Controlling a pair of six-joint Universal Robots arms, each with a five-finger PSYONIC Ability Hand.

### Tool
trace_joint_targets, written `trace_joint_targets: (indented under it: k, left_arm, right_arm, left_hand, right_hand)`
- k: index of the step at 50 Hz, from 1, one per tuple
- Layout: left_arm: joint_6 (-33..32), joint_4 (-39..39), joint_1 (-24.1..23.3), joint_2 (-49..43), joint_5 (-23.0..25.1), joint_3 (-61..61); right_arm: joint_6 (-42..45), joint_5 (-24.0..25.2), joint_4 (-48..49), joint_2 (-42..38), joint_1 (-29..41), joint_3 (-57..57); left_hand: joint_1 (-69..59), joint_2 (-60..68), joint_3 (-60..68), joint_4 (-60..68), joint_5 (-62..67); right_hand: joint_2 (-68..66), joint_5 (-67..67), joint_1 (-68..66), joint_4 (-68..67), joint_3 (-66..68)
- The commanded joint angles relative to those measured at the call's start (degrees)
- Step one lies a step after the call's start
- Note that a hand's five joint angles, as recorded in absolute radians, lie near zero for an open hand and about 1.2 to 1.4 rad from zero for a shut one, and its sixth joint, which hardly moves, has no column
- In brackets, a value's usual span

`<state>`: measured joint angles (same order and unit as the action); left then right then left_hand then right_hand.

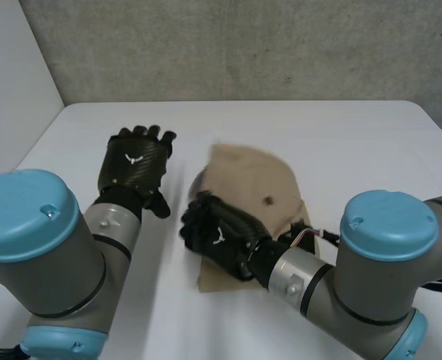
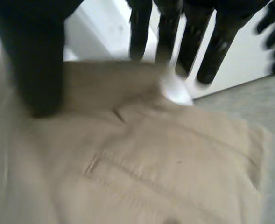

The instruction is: Fold the shorts.

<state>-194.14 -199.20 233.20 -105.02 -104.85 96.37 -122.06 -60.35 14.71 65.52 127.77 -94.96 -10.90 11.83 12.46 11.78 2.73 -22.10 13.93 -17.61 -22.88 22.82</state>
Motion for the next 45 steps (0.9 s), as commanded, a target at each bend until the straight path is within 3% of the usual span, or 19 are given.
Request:
trace_joint_targets:
  k: [1,3,7,9,15,20,27,34,45]
  left_arm:
    - [2.27,-0.04,0.59,0.52,0.26,-4.42]
    - [2.27,0.04,0.59,0.43,0.35,-5.83]
    - [2.27,1.18,-0.38,-1.58,1.22,-9.7]
    - [2.45,2.94,-1.6,-5.0,2.63,-12.07]
    - [4.99,10.58,-5.83,-13.35,3.69,-18.31]
    - [8.94,19.27,-6.09,-21.61,3.69,-23.05]
    - [9.66,26.14,-5.92,-25.23,3.51,-25.44]
    - [9.22,26.94,-5.65,-23.74,3.95,-26.67]
    - [9.57,26.76,-1.88,-3.01,4.3,-26.67]
  right_arm:
    - [-29.25,-0.38,-3.73,4.25,-5.86,2.23]
    - [-40.03,-0.64,-3.64,7.67,-8.49,2.49]
    - [-53.15,-1.35,-3.99,9.97,-12.45,4.16]
    - [-54.95,-1.61,-4.6,9.19,-13.69,4.95]
    - [-51.53,-5.65,-12.07,1.2,-15.01,8.9]
    - [-44.24,-11.8,-18.31,-5.66,-15.36,12.6]
    - [-34.39,-20.86,-21.92,-9.63,-15.36,15.06]
    - [-33.16,-20.86,-21.83,-7.18,-14.66,15.68]
    - [-37.53,-22.87,-19.38,7.75,-14.83,22.52]
  left_hand:
    - [0.35,-1.28,-1.91,-1.23,-2.18]
    - [0.35,-1.28,-1.91,-1.23,-2.18]
    - [-0.15,-0.78,-1.41,-0.72,-1.68]
    - [-0.32,-0.61,-1.24,-0.55,-1.51]
    - [-0.16,-0.77,-1.41,-0.72,-1.68]
    - [-0.32,-0.61,-1.24,-0.55,-1.51]
    - [-0.32,-0.61,-1.24,-0.55,-1.51]
    - [-0.16,-0.77,-1.41,-0.72,-1.68]
    - [0.69,-1.62,-2.25,-1.57,-2.52]
  right_hand:
    - [12.1,-13.93,7.61,12.88,-12.82]
    - [12.1,-13.93,7.61,12.88,-12.82]
    - [12.1,-13.93,7.61,12.88,-12.82]
    - [12.1,-13.93,7.61,12.88,-12.82]
    - [12.1,-13.93,7.61,12.88,-12.82]
    - [12.1,-13.93,7.61,12.88,-12.82]
    - [12.1,-13.93,7.61,12.88,-12.82]
    - [12.1,-13.93,7.61,12.88,-12.82]
    - [12.1,-13.93,7.61,12.88,-12.82]
